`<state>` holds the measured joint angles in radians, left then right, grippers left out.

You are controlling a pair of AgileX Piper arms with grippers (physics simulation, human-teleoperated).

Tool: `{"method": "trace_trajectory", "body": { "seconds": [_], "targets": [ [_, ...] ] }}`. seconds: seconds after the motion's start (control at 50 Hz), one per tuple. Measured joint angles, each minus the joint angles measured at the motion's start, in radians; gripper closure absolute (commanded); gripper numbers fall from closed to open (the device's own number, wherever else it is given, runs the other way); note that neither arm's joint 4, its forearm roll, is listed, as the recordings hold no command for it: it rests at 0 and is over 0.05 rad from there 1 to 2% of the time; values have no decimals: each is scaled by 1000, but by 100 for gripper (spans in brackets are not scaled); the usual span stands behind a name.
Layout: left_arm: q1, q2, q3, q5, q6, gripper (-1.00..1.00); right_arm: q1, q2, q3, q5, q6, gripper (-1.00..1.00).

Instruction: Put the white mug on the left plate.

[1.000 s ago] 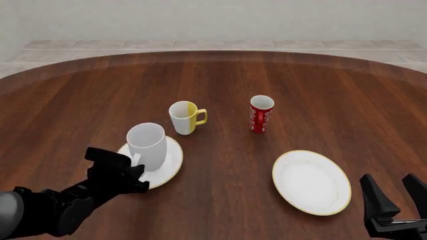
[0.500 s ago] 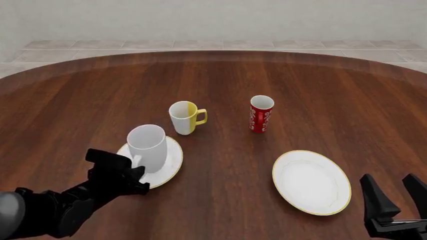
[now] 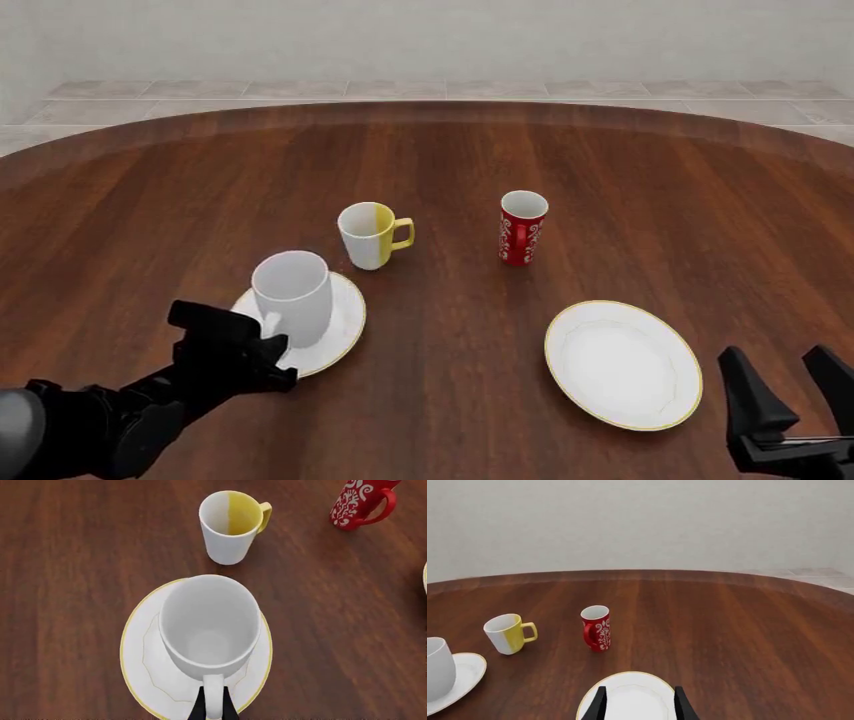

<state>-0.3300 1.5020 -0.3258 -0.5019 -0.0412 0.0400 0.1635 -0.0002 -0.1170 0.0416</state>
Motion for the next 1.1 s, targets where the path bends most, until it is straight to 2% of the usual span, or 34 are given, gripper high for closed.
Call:
{"method": "trace_trajectory", "body": {
  "seconds": [0.6, 1.1],
  "targets": [
    [-10, 14, 1, -4, -14, 100, 5, 51, 0, -46, -5, -100],
    [-15, 24, -1, -13, -10, 100, 4, 36, 0, -32, -3, -100]
  ]
}}
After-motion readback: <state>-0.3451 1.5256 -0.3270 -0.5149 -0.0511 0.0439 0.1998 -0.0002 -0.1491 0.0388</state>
